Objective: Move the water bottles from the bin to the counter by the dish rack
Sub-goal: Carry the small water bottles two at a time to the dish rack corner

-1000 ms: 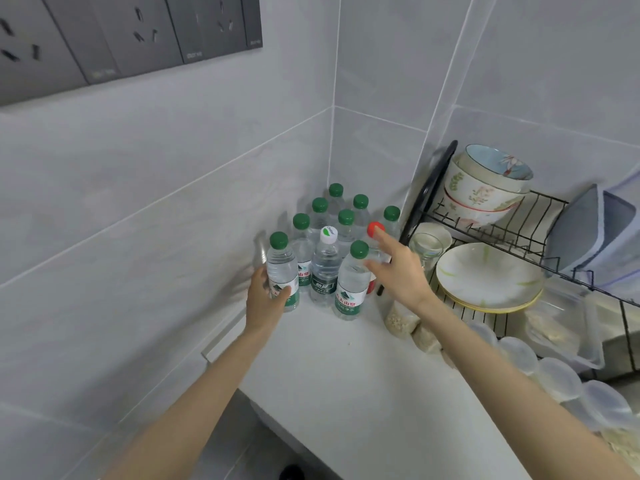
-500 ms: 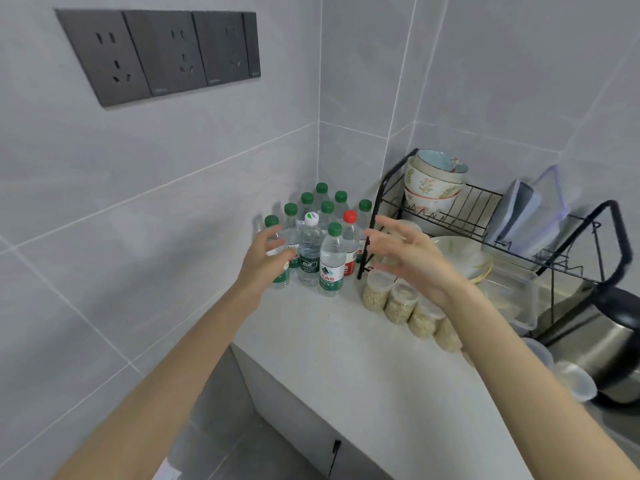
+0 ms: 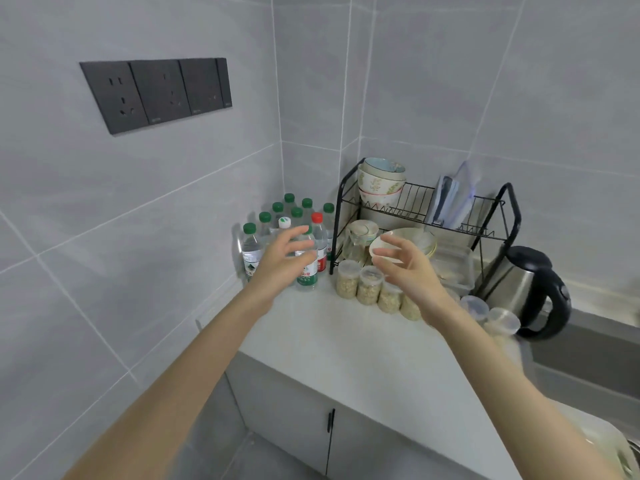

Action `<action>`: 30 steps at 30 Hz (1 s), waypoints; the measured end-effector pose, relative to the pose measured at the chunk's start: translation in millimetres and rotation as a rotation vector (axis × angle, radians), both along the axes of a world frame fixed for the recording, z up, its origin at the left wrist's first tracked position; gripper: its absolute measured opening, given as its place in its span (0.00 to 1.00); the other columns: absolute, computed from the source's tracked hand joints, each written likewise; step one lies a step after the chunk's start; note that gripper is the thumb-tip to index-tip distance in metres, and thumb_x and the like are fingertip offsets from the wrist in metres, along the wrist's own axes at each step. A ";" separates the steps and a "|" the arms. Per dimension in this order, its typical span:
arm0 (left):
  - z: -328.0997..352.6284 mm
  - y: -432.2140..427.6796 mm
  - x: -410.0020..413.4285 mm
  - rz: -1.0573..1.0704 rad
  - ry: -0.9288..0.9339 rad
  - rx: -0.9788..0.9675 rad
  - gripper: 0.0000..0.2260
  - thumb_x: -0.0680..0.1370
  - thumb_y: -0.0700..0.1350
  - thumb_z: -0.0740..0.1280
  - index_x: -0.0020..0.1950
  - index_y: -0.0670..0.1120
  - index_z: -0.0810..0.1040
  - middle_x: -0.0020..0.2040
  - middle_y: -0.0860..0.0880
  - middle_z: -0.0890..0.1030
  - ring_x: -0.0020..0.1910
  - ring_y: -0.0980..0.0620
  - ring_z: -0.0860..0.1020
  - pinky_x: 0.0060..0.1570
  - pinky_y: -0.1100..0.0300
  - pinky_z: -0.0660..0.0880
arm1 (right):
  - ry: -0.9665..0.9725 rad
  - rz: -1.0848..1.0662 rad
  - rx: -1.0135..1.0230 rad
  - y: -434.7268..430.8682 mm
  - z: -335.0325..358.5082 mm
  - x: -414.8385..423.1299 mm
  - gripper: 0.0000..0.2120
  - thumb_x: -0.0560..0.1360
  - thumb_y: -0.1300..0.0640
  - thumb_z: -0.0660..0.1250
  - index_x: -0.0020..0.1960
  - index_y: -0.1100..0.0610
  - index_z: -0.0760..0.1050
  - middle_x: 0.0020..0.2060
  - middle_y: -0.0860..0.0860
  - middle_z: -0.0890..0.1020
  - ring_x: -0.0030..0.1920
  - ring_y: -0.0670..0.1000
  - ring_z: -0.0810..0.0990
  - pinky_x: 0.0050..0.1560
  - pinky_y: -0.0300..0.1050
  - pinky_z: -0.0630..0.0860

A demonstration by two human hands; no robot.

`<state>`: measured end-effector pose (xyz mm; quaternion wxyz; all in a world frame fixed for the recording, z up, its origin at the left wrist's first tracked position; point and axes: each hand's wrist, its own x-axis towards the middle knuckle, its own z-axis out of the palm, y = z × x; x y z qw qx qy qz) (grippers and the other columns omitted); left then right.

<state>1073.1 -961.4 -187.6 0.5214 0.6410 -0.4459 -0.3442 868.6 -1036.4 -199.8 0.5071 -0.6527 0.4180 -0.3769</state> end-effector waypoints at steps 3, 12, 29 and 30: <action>-5.0 20.5 -12.3 -0.070 -0.014 0.020 0.21 0.77 0.42 0.67 0.69 0.54 0.71 0.62 0.53 0.78 0.60 0.54 0.76 0.61 0.53 0.75 | 0.028 -0.063 -0.015 30.6 -5.3 -16.2 0.21 0.77 0.59 0.68 0.68 0.52 0.69 0.58 0.52 0.79 0.53 0.49 0.78 0.49 0.39 0.75; -8.8 68.3 -88.7 -0.442 -0.047 0.065 0.21 0.78 0.41 0.66 0.70 0.52 0.69 0.62 0.50 0.77 0.60 0.55 0.75 0.61 0.55 0.72 | 0.115 -0.329 -0.020 142.4 -10.5 -105.2 0.21 0.77 0.59 0.67 0.68 0.51 0.69 0.57 0.50 0.79 0.51 0.46 0.80 0.43 0.33 0.73; 12.1 179.5 -401.5 -1.224 -0.135 -0.006 0.22 0.78 0.43 0.66 0.71 0.53 0.67 0.61 0.52 0.78 0.59 0.54 0.77 0.57 0.56 0.75 | 0.219 -1.055 -0.052 407.5 9.1 -354.4 0.23 0.76 0.57 0.68 0.69 0.49 0.68 0.56 0.47 0.81 0.51 0.47 0.82 0.50 0.39 0.78; 13.9 191.7 -421.4 -1.262 -0.133 -0.018 0.22 0.78 0.43 0.66 0.71 0.53 0.67 0.60 0.52 0.78 0.59 0.54 0.77 0.57 0.56 0.75 | 0.226 -1.107 -0.056 426.2 11.2 -366.9 0.23 0.76 0.58 0.69 0.68 0.48 0.68 0.56 0.47 0.80 0.51 0.48 0.82 0.48 0.38 0.78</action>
